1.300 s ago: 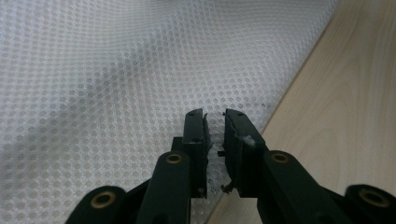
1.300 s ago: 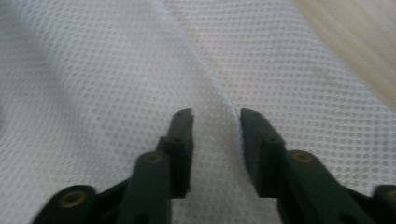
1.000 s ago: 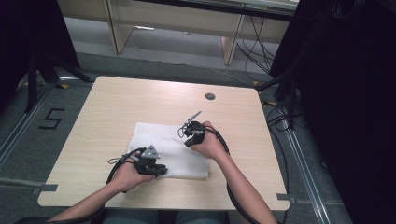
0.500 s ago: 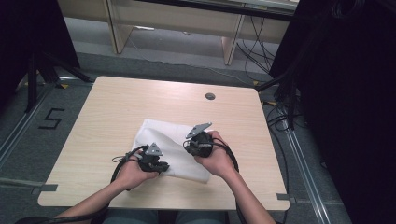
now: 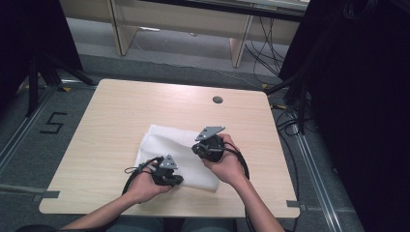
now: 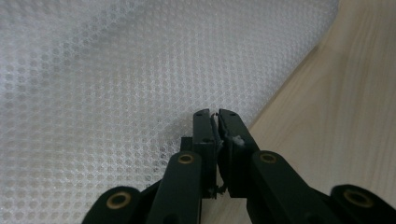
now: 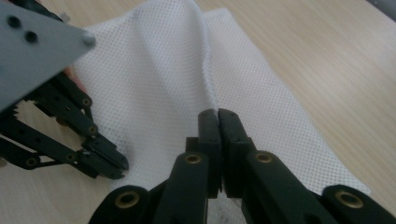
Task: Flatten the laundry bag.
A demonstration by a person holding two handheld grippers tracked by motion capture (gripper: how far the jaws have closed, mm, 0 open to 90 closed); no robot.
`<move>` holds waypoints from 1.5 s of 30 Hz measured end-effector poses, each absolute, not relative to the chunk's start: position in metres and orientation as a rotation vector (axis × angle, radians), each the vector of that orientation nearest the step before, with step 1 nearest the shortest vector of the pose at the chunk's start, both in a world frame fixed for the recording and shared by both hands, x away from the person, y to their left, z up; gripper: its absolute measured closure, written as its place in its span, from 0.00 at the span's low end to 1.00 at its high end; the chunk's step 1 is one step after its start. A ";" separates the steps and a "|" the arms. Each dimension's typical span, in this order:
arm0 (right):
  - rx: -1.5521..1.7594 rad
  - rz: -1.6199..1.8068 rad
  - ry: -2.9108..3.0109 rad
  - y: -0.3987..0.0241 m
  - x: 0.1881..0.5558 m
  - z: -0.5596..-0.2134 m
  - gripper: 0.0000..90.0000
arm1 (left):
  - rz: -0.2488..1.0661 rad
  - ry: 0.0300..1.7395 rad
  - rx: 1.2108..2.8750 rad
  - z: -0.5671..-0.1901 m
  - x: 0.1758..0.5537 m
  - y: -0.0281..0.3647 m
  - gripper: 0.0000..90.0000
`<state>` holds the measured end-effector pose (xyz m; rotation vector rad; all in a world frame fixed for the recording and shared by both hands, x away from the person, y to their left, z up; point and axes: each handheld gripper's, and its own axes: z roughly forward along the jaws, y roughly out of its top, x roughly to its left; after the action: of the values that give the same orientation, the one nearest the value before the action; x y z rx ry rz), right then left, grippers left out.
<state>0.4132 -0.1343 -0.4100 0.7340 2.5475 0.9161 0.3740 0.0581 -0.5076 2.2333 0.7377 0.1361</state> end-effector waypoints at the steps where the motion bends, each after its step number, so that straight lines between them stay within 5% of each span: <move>1: 0.741 0.947 2.544 -0.133 0.412 -0.408 1.00 | 0.142 0.731 2.235 -0.508 0.376 0.057 0.95; 11: 0.735 0.994 2.518 -0.131 0.408 -0.395 1.00 | 0.160 0.762 2.180 -0.495 0.388 0.058 0.89; 15: 0.713 1.005 2.492 -0.133 0.408 -0.394 1.00 | 0.143 0.686 2.202 -0.478 0.375 0.055 0.95; 23: 0.728 1.015 2.490 -0.133 0.406 -0.393 1.00 | 0.107 0.715 2.316 -0.505 0.382 0.057 0.98; 45: 0.715 1.063 2.495 -0.132 0.402 -0.388 1.00 | 0.251 0.780 2.292 -0.497 0.405 0.056 0.99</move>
<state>0.4018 -0.1319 -0.3876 0.7151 2.4948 1.0627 0.4054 0.0563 -0.4970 2.2915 0.7803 0.2508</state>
